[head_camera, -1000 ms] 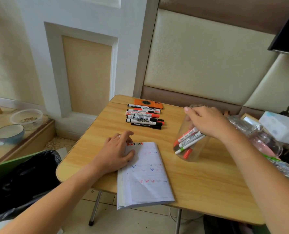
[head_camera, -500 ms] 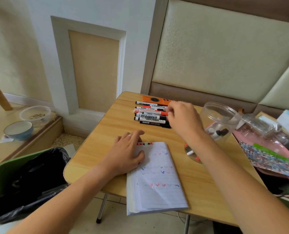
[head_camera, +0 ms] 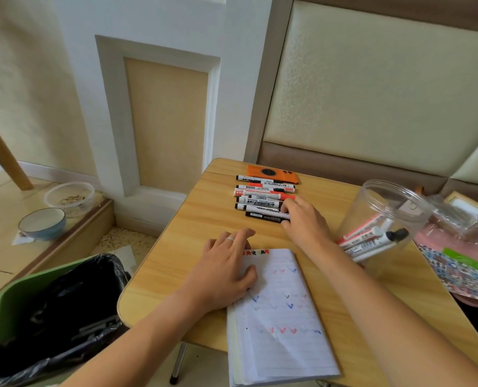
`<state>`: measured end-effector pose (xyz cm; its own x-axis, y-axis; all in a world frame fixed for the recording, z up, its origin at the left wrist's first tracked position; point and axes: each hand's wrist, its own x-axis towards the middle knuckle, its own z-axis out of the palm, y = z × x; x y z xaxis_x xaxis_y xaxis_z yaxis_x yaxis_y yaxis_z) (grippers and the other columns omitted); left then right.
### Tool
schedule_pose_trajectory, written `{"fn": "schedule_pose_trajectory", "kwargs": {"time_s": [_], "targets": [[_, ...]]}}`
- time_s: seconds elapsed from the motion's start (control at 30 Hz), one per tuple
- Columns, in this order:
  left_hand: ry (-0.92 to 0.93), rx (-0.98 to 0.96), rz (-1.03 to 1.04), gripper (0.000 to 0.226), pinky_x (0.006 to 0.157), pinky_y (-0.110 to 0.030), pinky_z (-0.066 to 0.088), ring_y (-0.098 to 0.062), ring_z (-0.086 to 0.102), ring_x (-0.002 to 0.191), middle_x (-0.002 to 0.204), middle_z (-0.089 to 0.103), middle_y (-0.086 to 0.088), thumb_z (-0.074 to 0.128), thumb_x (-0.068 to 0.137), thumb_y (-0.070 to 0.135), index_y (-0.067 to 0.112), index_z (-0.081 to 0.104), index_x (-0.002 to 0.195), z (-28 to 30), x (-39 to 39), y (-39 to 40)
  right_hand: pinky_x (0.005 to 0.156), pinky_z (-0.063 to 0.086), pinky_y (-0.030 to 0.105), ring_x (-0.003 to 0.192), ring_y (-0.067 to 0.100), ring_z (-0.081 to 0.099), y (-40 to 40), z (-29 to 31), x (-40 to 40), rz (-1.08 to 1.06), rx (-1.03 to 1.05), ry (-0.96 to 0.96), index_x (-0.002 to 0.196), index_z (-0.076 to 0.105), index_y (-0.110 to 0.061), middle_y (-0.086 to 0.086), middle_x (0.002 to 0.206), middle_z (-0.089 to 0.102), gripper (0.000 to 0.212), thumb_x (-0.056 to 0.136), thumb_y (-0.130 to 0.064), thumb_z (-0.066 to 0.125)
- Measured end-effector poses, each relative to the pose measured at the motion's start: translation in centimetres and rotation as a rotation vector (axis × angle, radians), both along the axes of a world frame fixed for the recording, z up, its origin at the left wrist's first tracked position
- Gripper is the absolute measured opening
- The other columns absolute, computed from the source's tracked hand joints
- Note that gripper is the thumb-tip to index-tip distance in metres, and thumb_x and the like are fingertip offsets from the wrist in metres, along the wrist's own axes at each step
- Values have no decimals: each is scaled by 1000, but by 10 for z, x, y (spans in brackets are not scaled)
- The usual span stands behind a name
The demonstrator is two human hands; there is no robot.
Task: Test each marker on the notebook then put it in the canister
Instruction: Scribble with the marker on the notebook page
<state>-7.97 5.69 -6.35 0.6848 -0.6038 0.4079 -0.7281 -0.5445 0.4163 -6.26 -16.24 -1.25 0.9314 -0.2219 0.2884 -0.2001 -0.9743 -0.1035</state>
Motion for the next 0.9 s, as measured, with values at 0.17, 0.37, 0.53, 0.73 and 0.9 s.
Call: {"fn": "schedule_pose_trajectory", "kwargs": {"time_s": [0.17, 0.37, 0.53, 0.73, 0.9], "targets": [[5, 9, -3, 57, 100, -34, 30, -11, 42, 115, 124, 55, 10, 45, 91, 44, 28, 28, 144, 0, 0, 0, 74, 39, 30, 103, 21, 55, 0, 1, -2, 19, 18, 67, 119, 62, -20, -1, 122, 57, 25, 95, -14, 66], [-2, 31, -4, 58, 100, -34, 31, -11, 42, 116, 126, 55, 9, 44, 91, 45, 28, 27, 145, 1, -1, 0, 86, 45, 30, 104, 18, 52, -1, 1, 0, 32, 136, 199, 123, 67, -17, 3, 123, 61, 33, 92, -13, 73], [-2, 34, 1, 59, 100, -34, 31, -11, 43, 116, 127, 55, 9, 45, 91, 46, 28, 27, 145, 2, -2, 1, 92, 45, 33, 114, 21, 53, -2, 8, 1, 3, 194, 233, 115, 66, -22, 0, 122, 55, 29, 89, -17, 79], [-34, -5, 9, 60, 98, -34, 33, -12, 41, 119, 127, 49, 10, 47, 87, 48, 29, 33, 142, 3, -3, 2, 79, 42, 31, 106, 22, 58, -4, 13, -3, 15, 234, 204, 108, 65, -24, 2, 111, 65, 33, 82, -21, 85], [-102, -48, -125, 39, 82, -24, 40, -9, 44, 98, 108, 50, 10, 62, 91, 29, 28, 50, 128, 6, -8, 4, 77, 40, 27, 101, 16, 50, 1, 20, -18, 60, 179, 104, 113, 73, -19, 0, 112, 59, 23, 90, -20, 78]]}}
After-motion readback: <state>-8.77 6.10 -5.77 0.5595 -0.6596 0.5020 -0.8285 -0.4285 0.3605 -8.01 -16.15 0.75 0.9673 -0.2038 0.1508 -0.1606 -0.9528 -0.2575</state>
